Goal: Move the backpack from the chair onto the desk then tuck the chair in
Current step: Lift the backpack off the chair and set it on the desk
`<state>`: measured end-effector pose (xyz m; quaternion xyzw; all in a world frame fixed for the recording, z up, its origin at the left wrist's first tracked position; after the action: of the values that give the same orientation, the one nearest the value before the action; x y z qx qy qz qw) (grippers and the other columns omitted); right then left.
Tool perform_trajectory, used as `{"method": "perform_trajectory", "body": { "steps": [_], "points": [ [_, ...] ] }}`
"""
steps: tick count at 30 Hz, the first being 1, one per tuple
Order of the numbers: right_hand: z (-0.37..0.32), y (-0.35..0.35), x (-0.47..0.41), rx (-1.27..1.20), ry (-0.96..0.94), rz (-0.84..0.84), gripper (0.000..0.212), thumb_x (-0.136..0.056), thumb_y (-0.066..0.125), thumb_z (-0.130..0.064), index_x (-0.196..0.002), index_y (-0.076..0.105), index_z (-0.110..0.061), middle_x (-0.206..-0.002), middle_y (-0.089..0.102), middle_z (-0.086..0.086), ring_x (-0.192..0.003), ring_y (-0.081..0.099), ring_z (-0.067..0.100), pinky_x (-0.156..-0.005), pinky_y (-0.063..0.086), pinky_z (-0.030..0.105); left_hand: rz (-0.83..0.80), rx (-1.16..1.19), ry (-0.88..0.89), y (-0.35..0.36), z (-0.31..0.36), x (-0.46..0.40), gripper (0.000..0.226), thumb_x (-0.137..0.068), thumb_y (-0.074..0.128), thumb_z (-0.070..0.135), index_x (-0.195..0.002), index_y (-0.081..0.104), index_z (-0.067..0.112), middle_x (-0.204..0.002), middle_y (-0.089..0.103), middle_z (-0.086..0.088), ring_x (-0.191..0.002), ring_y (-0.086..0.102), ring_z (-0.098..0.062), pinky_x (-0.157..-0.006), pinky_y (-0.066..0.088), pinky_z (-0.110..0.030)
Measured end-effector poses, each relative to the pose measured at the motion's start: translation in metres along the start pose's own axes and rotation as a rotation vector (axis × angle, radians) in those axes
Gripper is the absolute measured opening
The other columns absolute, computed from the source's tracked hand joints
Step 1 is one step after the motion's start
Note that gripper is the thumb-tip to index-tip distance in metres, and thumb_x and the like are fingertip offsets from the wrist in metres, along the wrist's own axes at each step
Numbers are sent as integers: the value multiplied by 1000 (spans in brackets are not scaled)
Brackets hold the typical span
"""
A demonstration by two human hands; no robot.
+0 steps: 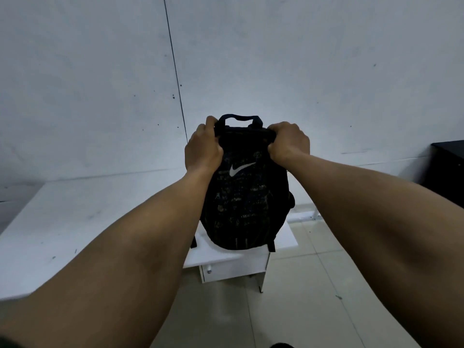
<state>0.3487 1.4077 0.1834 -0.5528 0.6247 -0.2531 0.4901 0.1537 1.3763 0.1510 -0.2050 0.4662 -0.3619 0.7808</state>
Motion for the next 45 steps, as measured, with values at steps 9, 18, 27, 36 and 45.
{"method": "perform_trajectory", "body": {
  "steps": [9, 18, 27, 36, 45],
  "points": [
    [0, 47, -104, -9, -18, -11, 36, -72, 54, -3, -96, 72, -24, -87, 66, 3, -77, 61, 29, -68, 42, 30, -15, 12, 5, 60, -30, -85, 35, -88, 44, 1, -120, 51, 15, -108, 60, -11, -85, 59, -36, -72, 48, -42],
    [15, 101, -225, -12, -92, -117, 33, -78, 60, -6, -102, 73, -24, -93, 66, 3, -79, 58, 27, -71, 43, 30, -37, -13, -26, 138, -57, -162, 33, -88, 42, -1, -117, 51, 12, -111, 56, -9, -84, 59, -35, -74, 52, -46],
    [23, 166, -311, -27, -115, -211, 24, -81, 61, -12, -99, 74, -21, -93, 68, 4, -85, 64, 29, -70, 43, 29, -71, -28, -57, 204, -97, -217, 29, -90, 44, 2, -117, 52, 11, -107, 57, -9, -81, 59, -31, -68, 50, -41],
    [22, 211, -376, -3, -25, -249, 12, -82, 62, -16, -90, 71, -16, -87, 63, 4, -84, 66, 30, -68, 40, 29, -30, -161, 41, 253, -134, -284, 21, -90, 50, 6, -107, 61, 12, -94, 67, -5, -97, 51, -30, -70, 42, -39],
    [29, 249, -428, -6, 16, -250, 25, -86, 63, -21, -109, 72, -17, -106, 70, 8, -97, 68, 31, -75, 46, 29, -67, -77, -92, 299, -153, -327, 30, -89, 54, -2, -112, 68, 12, -110, 53, -11, -89, 56, -24, -66, 45, -33]
  ]
}}
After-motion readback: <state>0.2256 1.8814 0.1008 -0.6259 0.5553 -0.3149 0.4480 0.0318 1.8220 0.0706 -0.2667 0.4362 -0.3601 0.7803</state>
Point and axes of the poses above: each hand's wrist, its own x-axis away from the middle knuckle, its own y-axis out of the palm, z = x × y, the point moved 2 cm from there along -x, towards the middle knuckle
